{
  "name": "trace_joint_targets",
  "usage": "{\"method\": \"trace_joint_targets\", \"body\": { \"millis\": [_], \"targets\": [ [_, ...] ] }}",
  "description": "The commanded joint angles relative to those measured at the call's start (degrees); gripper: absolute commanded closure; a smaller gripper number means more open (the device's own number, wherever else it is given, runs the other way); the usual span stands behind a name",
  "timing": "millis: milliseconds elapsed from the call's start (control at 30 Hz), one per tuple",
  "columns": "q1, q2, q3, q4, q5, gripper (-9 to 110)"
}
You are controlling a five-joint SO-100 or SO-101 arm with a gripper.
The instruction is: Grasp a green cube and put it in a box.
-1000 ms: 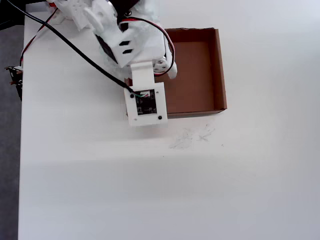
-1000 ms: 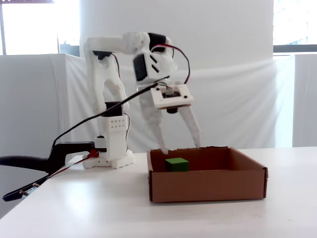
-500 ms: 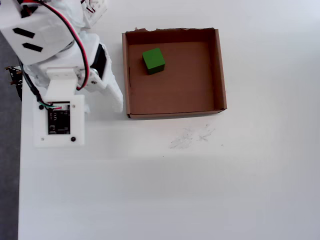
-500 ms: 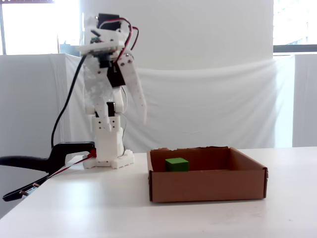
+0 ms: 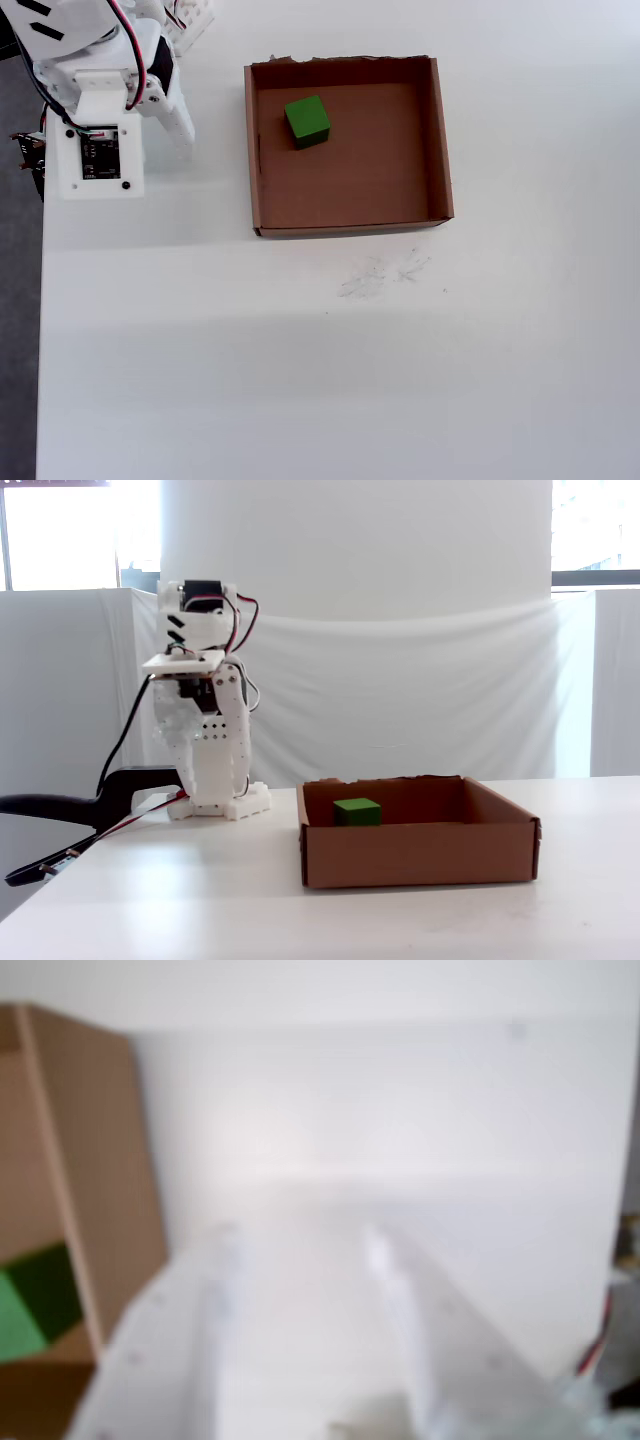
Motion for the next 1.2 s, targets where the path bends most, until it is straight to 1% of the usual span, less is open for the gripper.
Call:
{"method": "trace_joint_targets", "body": {
  "millis": [0,267,667,1167],
  "targets": [
    [0.88,7.03,3.60,1.32,-1.14,86],
    [1.49,18.11,14.94,2.64,-2.29,86],
    [2.11,18.72,15.38,11.69,-3.25,87],
    [0.62,18.72,15.38,12.57,-2.46,84]
  ]
}}
